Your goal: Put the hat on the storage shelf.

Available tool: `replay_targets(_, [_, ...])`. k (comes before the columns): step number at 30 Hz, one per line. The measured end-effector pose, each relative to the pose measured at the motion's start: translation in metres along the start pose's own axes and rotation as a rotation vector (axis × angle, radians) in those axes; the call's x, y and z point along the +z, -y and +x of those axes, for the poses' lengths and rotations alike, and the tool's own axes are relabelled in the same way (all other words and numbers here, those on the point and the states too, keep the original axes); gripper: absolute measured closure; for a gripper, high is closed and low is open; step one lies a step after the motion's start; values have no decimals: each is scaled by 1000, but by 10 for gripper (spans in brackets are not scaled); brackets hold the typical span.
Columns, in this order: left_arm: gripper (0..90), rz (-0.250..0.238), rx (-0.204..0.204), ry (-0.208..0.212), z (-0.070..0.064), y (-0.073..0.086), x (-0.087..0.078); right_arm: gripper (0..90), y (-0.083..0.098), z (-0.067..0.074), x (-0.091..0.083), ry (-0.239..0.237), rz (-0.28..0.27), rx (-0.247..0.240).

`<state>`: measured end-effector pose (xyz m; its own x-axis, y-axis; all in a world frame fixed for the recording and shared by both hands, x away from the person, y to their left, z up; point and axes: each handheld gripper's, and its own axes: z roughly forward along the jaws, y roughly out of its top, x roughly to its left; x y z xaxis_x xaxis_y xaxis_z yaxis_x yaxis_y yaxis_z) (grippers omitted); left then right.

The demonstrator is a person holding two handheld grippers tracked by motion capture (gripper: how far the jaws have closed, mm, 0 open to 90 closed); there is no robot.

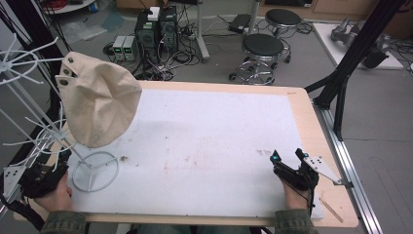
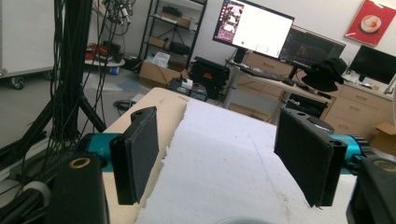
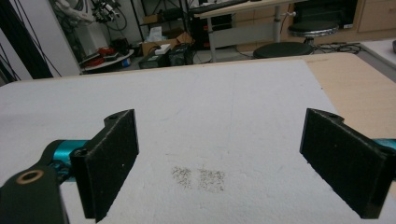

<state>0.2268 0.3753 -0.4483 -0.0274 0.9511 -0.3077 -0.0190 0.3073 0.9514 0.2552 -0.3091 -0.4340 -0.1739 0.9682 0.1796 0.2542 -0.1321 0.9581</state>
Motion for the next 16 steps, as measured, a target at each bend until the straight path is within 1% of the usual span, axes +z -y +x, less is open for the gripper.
replay_targets(9, [307, 9, -5, 1, 0, 1, 0, 107, 1, 0, 1, -13, 14, 6])
replay_targets(16, [307, 6, -5, -1, 1, 1, 0, 107, 0, 0, 1, -17, 15, 11])
